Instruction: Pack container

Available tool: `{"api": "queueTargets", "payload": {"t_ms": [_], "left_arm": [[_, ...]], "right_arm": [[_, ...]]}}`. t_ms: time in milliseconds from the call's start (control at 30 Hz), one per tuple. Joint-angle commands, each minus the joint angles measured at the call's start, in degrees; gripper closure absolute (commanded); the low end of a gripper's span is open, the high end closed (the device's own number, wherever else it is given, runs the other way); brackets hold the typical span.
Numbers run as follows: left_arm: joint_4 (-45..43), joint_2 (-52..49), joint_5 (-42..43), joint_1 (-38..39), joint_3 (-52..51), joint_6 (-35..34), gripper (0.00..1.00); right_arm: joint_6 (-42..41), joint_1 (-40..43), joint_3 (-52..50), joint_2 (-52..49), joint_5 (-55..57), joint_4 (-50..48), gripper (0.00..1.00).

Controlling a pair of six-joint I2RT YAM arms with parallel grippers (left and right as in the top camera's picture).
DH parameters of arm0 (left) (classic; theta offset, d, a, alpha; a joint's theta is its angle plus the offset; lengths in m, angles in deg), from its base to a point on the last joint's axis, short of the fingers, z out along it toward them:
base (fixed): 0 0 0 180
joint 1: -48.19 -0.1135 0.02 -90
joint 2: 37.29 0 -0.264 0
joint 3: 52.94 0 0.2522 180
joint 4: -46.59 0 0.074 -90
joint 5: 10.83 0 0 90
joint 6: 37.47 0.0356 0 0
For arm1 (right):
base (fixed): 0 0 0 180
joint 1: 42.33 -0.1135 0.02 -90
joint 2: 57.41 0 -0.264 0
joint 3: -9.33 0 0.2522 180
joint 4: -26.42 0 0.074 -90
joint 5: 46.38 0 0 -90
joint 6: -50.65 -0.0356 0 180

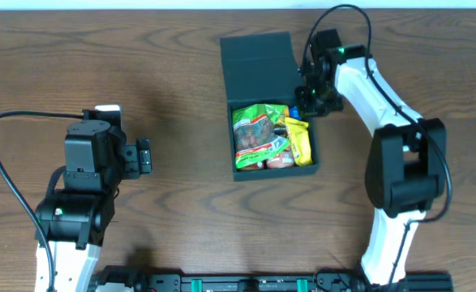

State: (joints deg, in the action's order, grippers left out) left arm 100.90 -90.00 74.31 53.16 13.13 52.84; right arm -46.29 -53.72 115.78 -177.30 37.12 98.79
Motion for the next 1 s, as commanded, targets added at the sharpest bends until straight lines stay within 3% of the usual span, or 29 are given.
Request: {"api": "queueTargets", "payload": {"t_ms": [0, 200, 400, 800, 833, 900, 967], "left_arm": [[0.2, 0.3, 0.0, -0.2, -0.3, 1.0, 0.05], [0.2, 0.3, 0.0, -0.2, -0.3, 1.0, 0.05], [0.2, 0.3, 0.0, -0.2, -0.3, 1.0, 0.05], [0.2, 0.3, 0.0, -0.2, -0.3, 1.0, 0.05], [0.2, 0.3, 0.0, -0.2, -0.3, 1.0, 0.05], [0.2, 0.3, 0.0, -0.2, -0.3, 1.0, 0.05], [0.2, 0.3, 0.0, -0.2, -0.3, 1.0, 0.05]], "right_arm": [[-2.6, -0.6, -6.2, 7.8, -3.1, -0.5, 0.98], [-9.1, -1.0, -24.4, 22.9, -2.6, -10.5, 0.98], [-21.7, -2.5, -38.6, 33.7, -2.2, -21.5, 0.99], [-37.9, -11.6, -42.0, 36.3, 7.3, -20.9, 0.99], [-38.7, -12.1, -42.0, 36.3, 8.2, -20.9, 0.97], [-40.3, -12.7, -42.0, 36.3, 9.9, -20.6, 0.73], [-41.6, -12.7, -42.0, 36.3, 10.5, -19.4, 0.64]]}}
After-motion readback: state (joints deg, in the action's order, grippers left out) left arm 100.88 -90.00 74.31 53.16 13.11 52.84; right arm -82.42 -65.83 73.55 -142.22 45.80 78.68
